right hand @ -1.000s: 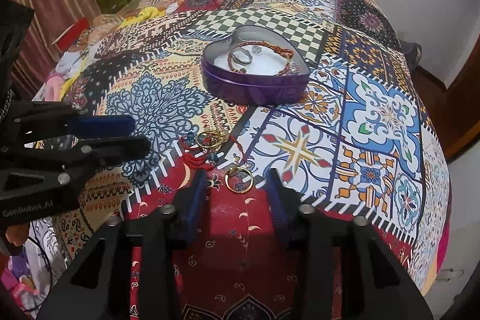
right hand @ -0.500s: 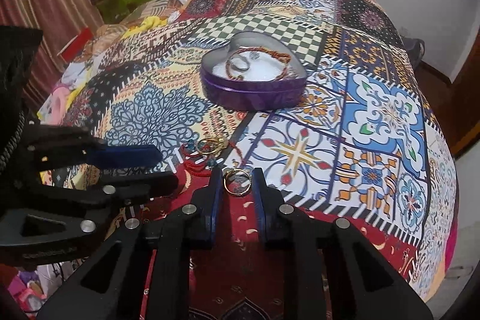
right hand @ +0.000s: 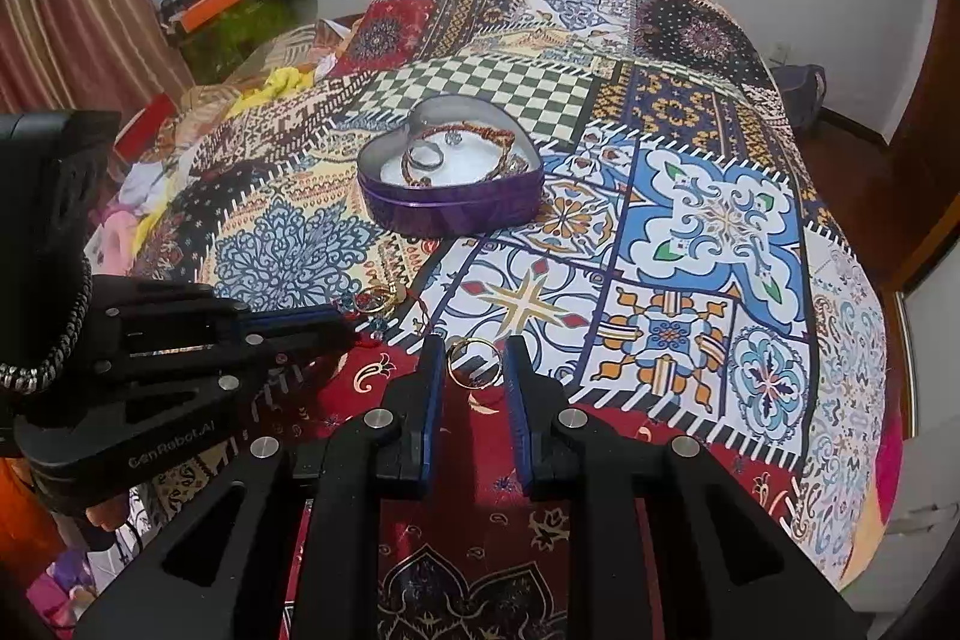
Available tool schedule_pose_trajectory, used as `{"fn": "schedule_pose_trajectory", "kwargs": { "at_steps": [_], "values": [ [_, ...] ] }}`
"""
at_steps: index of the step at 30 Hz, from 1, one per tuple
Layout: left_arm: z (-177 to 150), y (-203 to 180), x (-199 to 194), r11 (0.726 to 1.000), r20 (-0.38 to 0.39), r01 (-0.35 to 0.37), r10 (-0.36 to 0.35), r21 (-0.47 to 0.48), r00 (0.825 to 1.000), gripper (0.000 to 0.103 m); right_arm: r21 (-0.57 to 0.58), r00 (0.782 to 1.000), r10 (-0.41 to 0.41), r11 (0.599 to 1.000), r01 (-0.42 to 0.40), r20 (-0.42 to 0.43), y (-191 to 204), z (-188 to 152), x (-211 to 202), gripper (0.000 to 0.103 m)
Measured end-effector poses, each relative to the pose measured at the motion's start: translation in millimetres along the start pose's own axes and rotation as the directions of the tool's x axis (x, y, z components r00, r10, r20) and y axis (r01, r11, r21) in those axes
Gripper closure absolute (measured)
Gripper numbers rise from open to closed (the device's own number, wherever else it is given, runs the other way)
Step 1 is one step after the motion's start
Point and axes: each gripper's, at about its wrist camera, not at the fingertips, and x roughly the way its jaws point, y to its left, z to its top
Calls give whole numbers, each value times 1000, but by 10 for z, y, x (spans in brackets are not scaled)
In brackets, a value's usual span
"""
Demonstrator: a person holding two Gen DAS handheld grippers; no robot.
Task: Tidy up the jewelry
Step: 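Carry the gold ring with the right tool toward the heart tin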
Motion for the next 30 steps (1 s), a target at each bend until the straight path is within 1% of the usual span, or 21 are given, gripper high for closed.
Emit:
{"fn": "schedule_pose_trajectory", "kwargs": {
  "at_steps": [5,13,21,30],
  "values": [
    [82,-4,-286,1000,69,-11,12,-3,998,102,5,1000,0,1000,0,23,0,18,-72,86],
    [239,-78,-686,1000,170,-28,25,15,985,102,12,997,-9,1000,8,78,-9,99,-252,86],
    [399,-178,-982,998,257,-43,30,46,966,102,7,990,-15,1000,14,140,10,234,-427,86],
    [622,-248,-1184,997,338,-44,18,70,941,102,-3,981,-17,1000,17,194,32,397,-532,86]
  ]
}}
